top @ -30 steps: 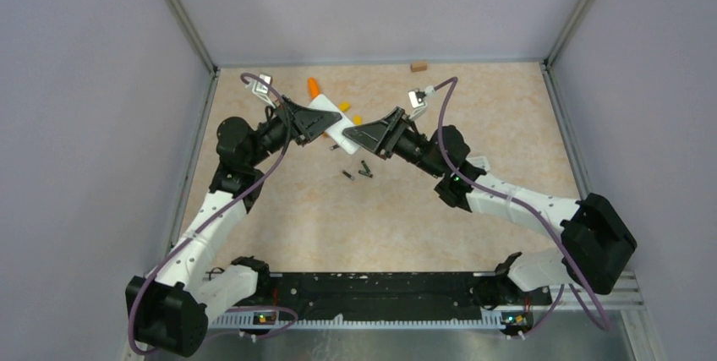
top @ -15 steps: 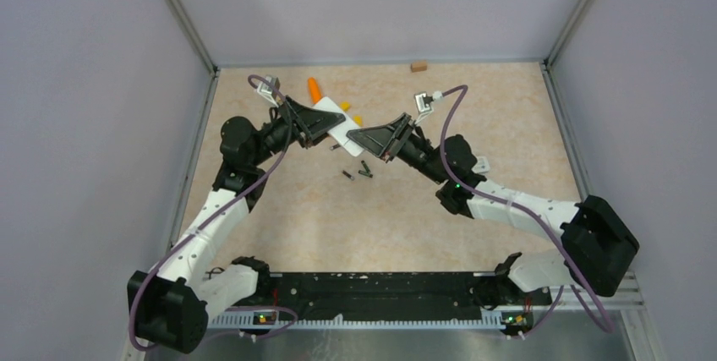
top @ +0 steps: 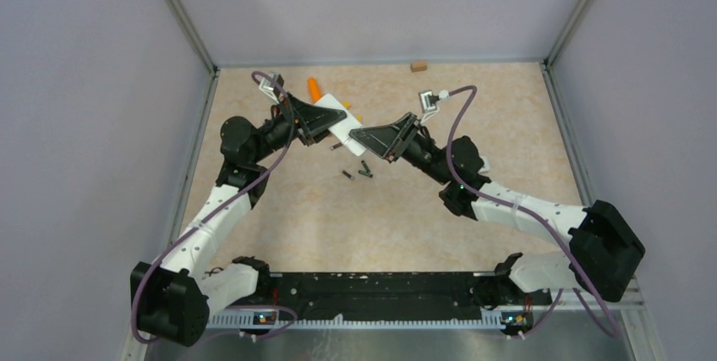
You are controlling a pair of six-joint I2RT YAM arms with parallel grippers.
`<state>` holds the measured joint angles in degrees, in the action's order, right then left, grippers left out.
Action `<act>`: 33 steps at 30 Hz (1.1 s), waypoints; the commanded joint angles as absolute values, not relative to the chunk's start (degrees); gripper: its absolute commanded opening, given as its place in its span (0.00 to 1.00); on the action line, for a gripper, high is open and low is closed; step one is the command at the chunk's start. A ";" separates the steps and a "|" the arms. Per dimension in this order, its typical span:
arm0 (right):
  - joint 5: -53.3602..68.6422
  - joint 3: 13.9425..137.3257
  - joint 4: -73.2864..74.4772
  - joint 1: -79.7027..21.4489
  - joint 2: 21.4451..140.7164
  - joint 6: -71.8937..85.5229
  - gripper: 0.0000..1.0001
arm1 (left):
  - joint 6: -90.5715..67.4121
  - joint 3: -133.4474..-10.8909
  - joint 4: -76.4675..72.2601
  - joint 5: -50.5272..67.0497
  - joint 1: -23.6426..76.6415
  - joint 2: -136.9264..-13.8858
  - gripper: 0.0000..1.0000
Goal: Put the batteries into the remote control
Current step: Remove the battery cover from the remote control.
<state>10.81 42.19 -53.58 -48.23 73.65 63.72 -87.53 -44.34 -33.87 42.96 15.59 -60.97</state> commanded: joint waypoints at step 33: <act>9.69 42.87 -41.31 -46.93 74.16 75.38 0.56 | -73.25 -43.83 -27.84 37.89 14.24 -59.18 0.00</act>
<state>9.08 41.60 -36.58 -47.33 72.23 73.76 -74.76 -43.55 -25.21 37.43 14.02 -61.01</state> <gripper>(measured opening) 0.598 0.256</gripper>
